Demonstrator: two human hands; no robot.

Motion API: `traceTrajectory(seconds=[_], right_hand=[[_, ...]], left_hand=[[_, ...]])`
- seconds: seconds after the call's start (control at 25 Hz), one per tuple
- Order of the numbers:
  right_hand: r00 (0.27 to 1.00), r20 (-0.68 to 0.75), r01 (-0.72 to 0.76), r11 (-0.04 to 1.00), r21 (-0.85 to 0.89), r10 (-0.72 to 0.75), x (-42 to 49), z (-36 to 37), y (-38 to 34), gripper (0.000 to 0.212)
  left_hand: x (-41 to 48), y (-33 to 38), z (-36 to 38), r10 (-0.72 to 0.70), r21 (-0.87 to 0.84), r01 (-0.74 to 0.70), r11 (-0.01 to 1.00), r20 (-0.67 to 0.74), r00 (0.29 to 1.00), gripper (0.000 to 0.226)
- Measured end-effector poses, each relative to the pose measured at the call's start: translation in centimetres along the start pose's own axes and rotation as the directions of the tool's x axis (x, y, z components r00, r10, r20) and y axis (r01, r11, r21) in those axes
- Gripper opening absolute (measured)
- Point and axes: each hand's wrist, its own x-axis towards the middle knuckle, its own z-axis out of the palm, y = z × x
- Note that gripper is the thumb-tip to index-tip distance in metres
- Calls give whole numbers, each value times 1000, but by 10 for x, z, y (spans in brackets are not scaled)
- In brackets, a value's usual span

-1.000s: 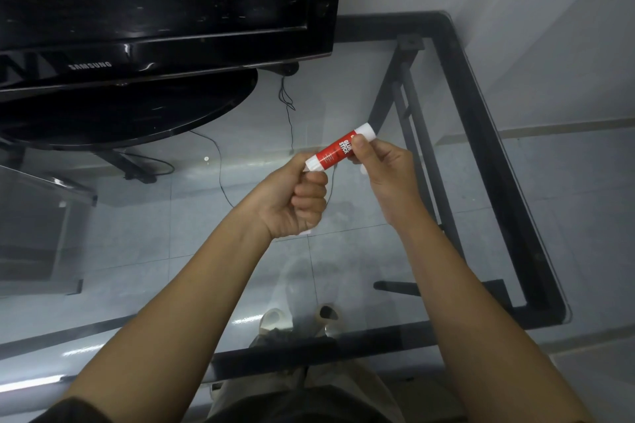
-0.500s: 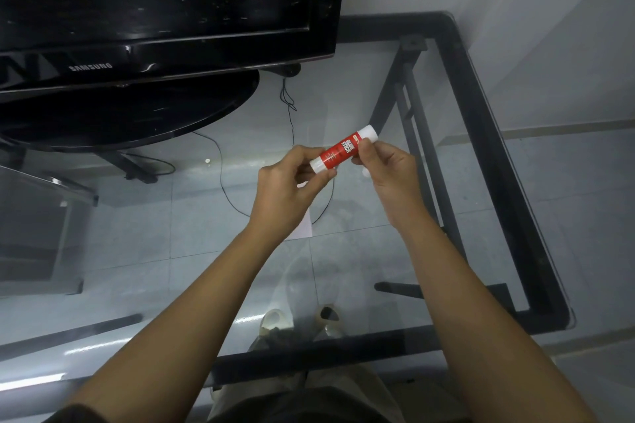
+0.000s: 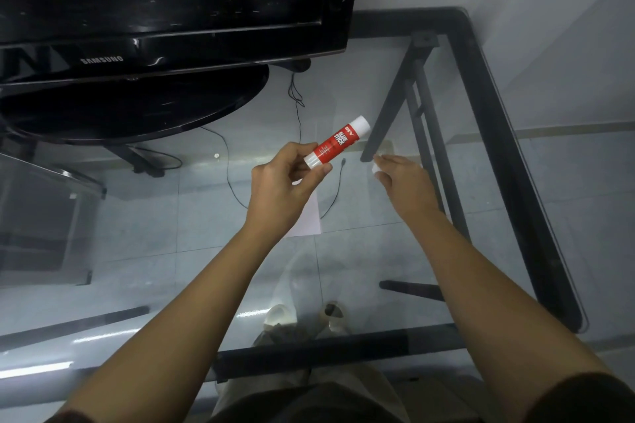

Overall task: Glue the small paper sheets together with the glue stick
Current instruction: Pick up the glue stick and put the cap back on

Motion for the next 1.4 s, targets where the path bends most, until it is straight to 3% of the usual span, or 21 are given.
traceTrajectory(seconds=[0.08,0.12,0.2,0.28,0.36,0.44,0.6,0.8,1.24,1.32,1.4], right_hand=[[985,-101,-106,954,281,139,1,-8,-9,34],[961,-100,-174,844,508,258,1,-14,-15,34],[933,59,-235,473,849,356,0,-26,-29,33],[950,159,-217,201,955,270,-5,-32,-41,29],[963,166,-189,90,978,211,-9,-36,-51,26],[970,128,-149,91,985,208,-11,-38,-54,27],[983,50,-96,266,959,175,-11,-46,-48,25],[992,23,-64,343,937,123,-8,-51,-48,25],[992,-12,-34,348,937,129,-12,-48,-55,33],[989,-13,-31,293,956,146,-13,-45,-58,36],[987,50,-77,175,981,155,-13,-40,-63,34]], left_hand=[[0,-2,0,-1,-15,1,1000,0,1000,33],[-1,-3,0,-2,-28,2,1000,-4,1000,33],[0,-4,0,-10,-58,9,998,-13,1000,31],[1,-6,2,-15,-74,14,997,-12,1000,31],[1,-6,3,-5,-55,4,998,-7,1000,31],[3,-6,0,22,-32,-22,999,-3,1000,32],[6,-9,-7,64,2,-64,998,25,998,35],[6,-8,-6,50,6,-50,999,30,998,37],[4,-10,-3,60,18,-61,998,6,998,37],[6,-9,-1,65,-22,-66,998,-16,998,36],[7,-9,2,75,-56,-77,995,-22,997,35]])
